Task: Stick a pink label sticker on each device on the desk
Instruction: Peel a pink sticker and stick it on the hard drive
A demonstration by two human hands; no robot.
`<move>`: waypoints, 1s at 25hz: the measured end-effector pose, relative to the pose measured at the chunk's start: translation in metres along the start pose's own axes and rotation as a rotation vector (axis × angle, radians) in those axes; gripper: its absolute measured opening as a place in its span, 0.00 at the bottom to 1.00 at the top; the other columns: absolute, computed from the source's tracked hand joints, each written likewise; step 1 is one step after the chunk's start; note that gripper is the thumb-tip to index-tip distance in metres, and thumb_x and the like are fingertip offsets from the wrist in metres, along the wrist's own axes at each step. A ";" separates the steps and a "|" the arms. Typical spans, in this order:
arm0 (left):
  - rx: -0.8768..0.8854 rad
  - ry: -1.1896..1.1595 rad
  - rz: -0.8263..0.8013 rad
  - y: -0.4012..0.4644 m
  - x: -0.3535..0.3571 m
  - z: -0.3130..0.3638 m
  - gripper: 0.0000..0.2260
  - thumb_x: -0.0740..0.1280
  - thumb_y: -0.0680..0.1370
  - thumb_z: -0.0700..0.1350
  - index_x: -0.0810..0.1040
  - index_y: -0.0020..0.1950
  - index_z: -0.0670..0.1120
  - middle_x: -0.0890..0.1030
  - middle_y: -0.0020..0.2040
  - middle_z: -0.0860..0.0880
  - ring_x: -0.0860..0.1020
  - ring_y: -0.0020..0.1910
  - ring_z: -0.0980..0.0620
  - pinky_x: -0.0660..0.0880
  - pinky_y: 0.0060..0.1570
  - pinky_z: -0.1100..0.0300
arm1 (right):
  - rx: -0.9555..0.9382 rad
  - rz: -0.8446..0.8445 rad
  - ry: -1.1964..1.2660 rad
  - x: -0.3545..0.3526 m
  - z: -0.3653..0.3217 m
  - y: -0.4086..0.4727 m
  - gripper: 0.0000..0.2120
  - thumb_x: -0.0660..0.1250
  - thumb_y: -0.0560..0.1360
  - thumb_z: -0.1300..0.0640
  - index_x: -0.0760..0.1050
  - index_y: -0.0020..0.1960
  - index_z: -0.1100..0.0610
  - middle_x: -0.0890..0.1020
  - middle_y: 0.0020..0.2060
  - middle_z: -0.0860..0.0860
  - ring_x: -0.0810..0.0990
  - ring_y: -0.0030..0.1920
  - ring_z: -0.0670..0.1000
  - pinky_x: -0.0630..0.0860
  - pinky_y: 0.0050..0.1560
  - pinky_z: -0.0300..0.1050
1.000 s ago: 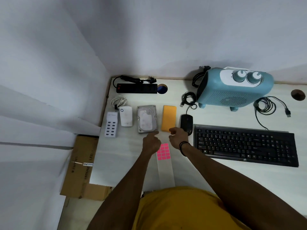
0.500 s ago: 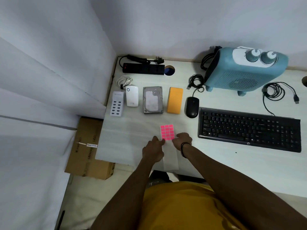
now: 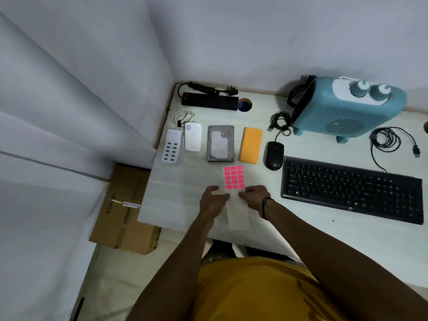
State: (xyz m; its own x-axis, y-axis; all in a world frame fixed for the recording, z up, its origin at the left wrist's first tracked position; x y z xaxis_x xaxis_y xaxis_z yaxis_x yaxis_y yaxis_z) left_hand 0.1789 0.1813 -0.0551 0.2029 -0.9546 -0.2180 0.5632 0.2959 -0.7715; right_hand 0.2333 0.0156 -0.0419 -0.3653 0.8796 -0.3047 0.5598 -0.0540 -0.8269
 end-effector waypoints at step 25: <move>0.518 0.223 -0.007 -0.034 0.013 0.062 0.12 0.71 0.79 0.38 0.84 0.62 0.42 0.85 0.58 0.46 0.83 0.53 0.49 0.82 0.54 0.48 | -0.772 0.228 -0.368 -0.037 -0.062 -0.054 0.05 0.72 0.74 0.61 0.87 0.48 0.57 0.88 0.46 0.51 0.85 0.47 0.49 0.78 0.57 0.41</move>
State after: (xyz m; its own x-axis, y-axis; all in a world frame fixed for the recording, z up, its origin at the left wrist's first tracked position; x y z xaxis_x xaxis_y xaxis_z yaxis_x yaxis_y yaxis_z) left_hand 0.2115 0.1607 0.0055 0.0546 -0.9240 -0.3784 0.8951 0.2132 -0.3916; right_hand 0.2623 0.0154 0.0435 -0.3249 0.6715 -0.6660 0.9456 0.2416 -0.2178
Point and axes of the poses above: each hand's wrist, its own y-axis towards the middle knuckle, its own x-axis out of the palm, z = x × y, the point moved 4 cm from there along y, towards the middle knuckle
